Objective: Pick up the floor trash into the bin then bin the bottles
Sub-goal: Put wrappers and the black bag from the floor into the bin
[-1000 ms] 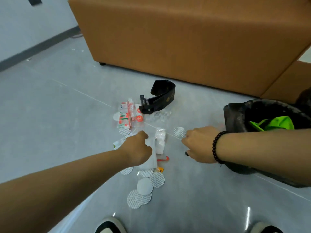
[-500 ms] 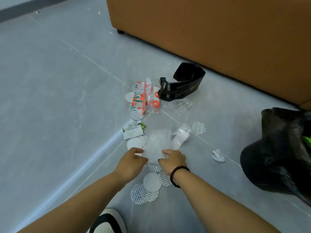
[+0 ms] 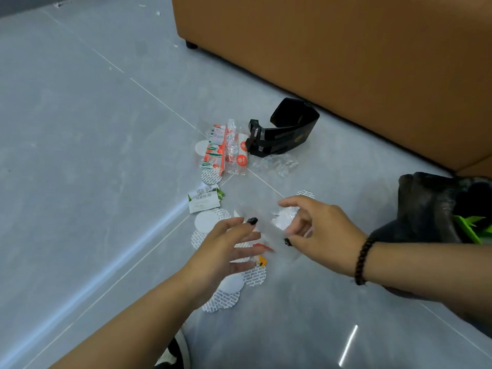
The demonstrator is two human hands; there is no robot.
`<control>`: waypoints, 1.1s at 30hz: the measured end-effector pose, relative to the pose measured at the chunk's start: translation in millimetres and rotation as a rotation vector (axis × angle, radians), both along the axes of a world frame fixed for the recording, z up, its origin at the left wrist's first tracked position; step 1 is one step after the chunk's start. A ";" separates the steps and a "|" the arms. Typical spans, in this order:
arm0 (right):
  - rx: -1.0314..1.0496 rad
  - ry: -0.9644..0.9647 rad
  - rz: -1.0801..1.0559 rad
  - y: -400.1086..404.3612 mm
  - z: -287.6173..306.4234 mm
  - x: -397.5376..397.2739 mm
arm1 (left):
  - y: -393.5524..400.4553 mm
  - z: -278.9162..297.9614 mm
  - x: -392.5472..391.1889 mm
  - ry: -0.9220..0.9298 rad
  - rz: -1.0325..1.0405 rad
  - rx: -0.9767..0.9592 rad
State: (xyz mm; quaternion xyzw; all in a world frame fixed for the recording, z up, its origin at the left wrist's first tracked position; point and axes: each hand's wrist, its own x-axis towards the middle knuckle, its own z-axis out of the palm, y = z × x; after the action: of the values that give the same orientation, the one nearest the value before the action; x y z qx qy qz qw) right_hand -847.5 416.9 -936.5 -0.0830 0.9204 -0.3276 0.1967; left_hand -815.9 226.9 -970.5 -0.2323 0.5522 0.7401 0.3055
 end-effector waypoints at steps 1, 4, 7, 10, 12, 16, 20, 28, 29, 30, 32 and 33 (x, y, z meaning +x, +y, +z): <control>0.004 0.012 -0.005 7.3 13.0 5.6 | 9.2 8.5 2.7 0.002 -0.026 0.052; -0.064 0.040 -0.059 22.3 39.2 26.1 | 33.3 30.0 12.6 0.012 -0.124 0.131; -0.135 0.097 -0.088 37.2 51.6 54.9 | 55.3 47.2 24.9 0.053 -0.185 0.102; -0.191 0.190 -0.077 51.5 56.0 84.3 | 73.2 60.9 32.0 0.104 -0.175 0.048; -0.221 0.278 -0.106 60.4 56.7 96.9 | 82.5 67.4 33.2 0.137 -0.180 0.023; -0.252 0.478 -0.346 80.1 56.4 101.3 | 101.6 82.0 28.6 0.179 -0.120 0.040; -0.549 0.165 -0.680 90.1 42.1 100.4 | 119.3 86.5 31.3 0.144 -0.011 0.158; -0.758 -0.061 -0.748 112.0 32.9 102.9 | 107.4 63.2 42.5 0.097 -0.060 0.019; -0.746 -0.090 -0.713 114.2 32.9 102.7 | 101.9 63.3 39.1 0.115 -0.059 -0.014; -0.744 -0.140 -0.666 114.4 32.1 103.2 | 94.6 61.3 37.0 0.138 -0.073 -0.042; -0.731 -0.235 -0.577 113.3 30.8 106.0 | 83.6 61.9 35.4 0.180 -0.100 -0.113; -0.726 -0.278 -0.549 112.5 29.6 107.6 | 80.5 63.7 36.6 0.194 -0.104 -0.143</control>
State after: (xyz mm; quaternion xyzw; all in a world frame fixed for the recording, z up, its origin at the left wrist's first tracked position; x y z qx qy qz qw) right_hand -740.0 529.4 -906.9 0.1446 0.6993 -0.6759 0.1822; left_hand -779.3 307.3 -906.7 -0.1516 0.6418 0.7011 0.2713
